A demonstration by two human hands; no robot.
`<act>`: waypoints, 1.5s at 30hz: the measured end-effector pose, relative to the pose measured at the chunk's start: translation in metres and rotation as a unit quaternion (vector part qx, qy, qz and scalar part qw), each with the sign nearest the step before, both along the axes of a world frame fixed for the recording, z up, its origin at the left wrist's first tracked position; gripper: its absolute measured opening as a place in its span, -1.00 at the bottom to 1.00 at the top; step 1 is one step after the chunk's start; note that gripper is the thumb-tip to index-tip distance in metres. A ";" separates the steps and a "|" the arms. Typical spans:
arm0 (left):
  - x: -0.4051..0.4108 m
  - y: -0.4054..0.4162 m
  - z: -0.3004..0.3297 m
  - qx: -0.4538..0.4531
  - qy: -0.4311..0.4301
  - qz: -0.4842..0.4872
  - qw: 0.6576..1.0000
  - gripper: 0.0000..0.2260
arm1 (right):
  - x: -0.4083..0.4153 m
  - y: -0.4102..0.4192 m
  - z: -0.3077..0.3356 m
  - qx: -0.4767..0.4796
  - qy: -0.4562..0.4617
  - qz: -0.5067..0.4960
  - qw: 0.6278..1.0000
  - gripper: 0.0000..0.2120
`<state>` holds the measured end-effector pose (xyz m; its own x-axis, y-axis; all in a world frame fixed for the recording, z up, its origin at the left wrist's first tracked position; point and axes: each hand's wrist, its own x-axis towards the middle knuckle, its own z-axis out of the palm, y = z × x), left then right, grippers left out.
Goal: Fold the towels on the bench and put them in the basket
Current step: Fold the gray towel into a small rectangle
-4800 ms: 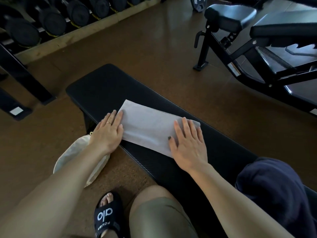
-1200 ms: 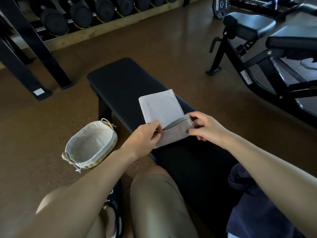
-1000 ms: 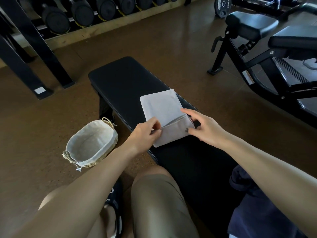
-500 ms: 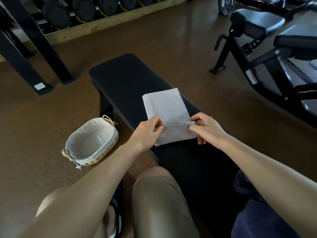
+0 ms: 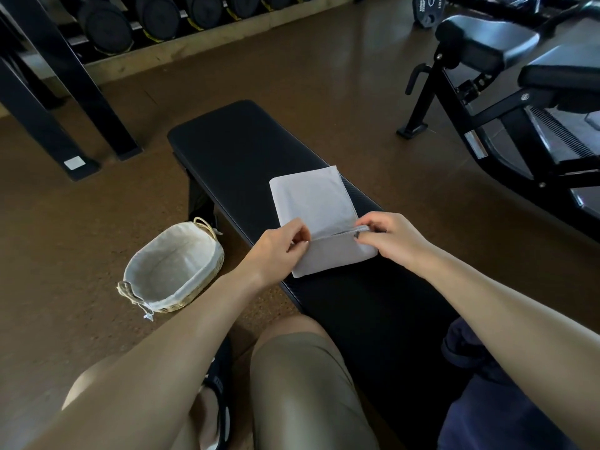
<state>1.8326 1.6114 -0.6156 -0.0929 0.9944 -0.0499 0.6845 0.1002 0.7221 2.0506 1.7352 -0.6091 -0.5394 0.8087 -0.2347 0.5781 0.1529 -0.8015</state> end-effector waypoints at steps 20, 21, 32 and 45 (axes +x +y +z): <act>0.011 0.009 -0.012 -0.021 0.212 -0.009 0.977 -0.79 | -0.012 -0.011 -0.026 0.230 -0.215 0.018 0.949 -0.83; 0.011 0.009 -0.012 -0.026 0.227 -0.013 0.974 -0.73 | -0.012 -0.011 -0.025 0.239 -0.227 0.024 0.944 -0.83; 0.020 0.007 -0.002 0.108 0.450 -0.118 0.878 -0.67 | -0.015 -0.023 -0.035 0.502 -0.208 0.130 0.829 -0.68; 0.013 -0.017 -0.002 0.093 0.400 -0.146 0.900 -0.61 | 0.003 -0.002 -0.007 0.323 -0.151 0.242 0.902 -0.65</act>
